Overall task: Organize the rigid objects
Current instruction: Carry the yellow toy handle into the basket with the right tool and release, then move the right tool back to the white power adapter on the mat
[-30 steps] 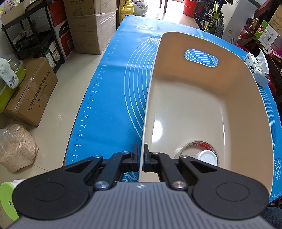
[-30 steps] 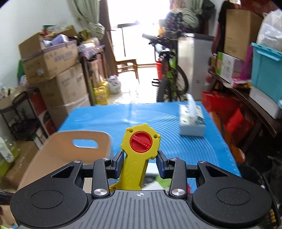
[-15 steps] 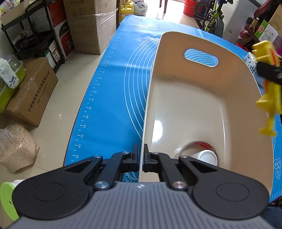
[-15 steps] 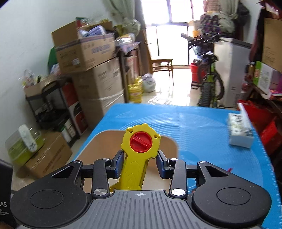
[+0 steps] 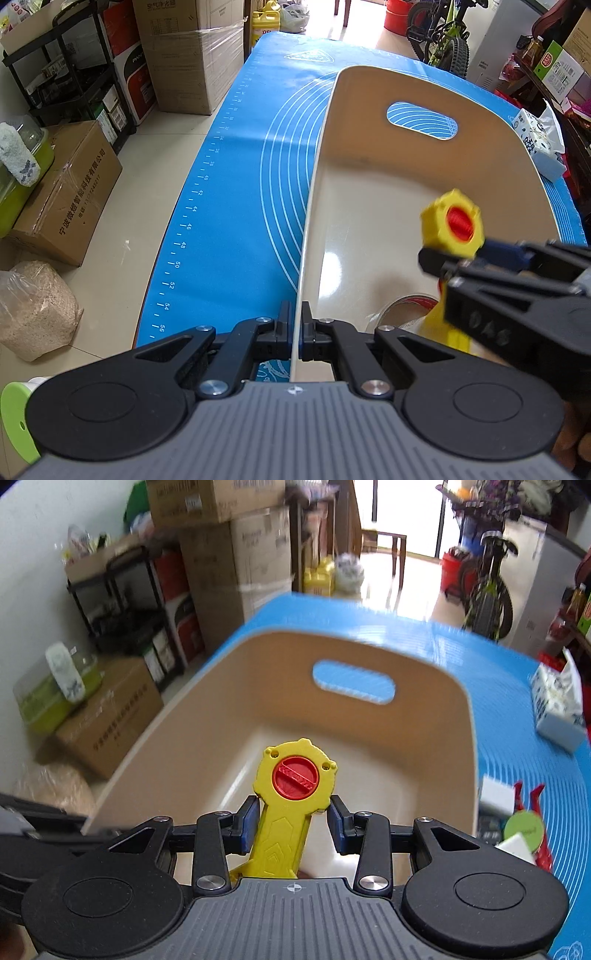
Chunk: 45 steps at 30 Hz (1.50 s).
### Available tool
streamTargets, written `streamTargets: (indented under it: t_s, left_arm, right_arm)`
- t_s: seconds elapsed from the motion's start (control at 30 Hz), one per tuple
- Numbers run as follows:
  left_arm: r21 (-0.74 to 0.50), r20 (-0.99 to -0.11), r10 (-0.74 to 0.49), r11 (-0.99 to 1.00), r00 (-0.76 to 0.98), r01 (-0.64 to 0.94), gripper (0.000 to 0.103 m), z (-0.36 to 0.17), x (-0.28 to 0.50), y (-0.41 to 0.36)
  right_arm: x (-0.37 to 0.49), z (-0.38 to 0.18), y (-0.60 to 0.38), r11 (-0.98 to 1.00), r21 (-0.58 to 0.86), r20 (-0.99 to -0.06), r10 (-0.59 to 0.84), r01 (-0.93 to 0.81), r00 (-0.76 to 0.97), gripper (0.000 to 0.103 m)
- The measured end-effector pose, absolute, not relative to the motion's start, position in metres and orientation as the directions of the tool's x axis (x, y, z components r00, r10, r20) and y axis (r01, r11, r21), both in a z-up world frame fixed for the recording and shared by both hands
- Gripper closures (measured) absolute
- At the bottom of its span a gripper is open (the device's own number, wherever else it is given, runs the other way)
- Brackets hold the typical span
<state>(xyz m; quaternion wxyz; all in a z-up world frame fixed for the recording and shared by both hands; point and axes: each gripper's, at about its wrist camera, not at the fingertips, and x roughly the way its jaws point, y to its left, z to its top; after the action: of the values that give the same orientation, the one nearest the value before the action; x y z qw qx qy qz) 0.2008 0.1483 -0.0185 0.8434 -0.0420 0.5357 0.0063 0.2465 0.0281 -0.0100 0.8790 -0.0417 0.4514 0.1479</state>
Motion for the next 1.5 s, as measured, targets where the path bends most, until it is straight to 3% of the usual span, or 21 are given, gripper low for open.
streamTargets:
  t_s: [0.4,0.53,0.73,0.83,1.27,1.5]
  left_arm:
    - [-0.064,-0.904,-0.034,0.996,0.426,-0.056,0.099,-0.018,0.201,0.149]
    - [-0.065,-0.904,-0.035,0.996,0.426,-0.057,0.099,-0.018,0.201,0.149]
    - [-0.067,-0.904,-0.036,0.996,0.425,-0.058,0.099,-0.018,0.201,0.149]
    - [-0.067,-0.904,-0.035,0.996,0.425,-0.059,0.099,-0.018,0.201,0.149]
    - [-0.063,-0.906,-0.030,0.996,0.423,-0.064,0.098,-0.017,0.201,0.148]
    - [-0.063,-0.905,-0.028,0.996,0.424,-0.069,0.098,-0.017,0.201,0.148]
  right_arm:
    - [0.249,-0.038,0.023,0.956,0.078,-0.871,0.203,-0.282,0.447,0.055]
    - [0.248,-0.034,0.013,0.957,0.109,-0.855,0.227,-0.267,0.466,0.034]
    - [0.243,-0.013,-0.005,0.949,0.148,-0.804,0.279,-0.277,0.525,0.033]
    - [0.236,0.000,-0.015,0.959,0.122,-0.763,0.255,-0.256,0.593,0.025]
    - [0.235,0.027,-0.090,0.983,0.154,-0.667,0.178,-0.100,0.724,0.025]
    - [0.242,0.027,-0.145,0.993,0.106,-0.642,0.036,0.043,0.766,0.025]
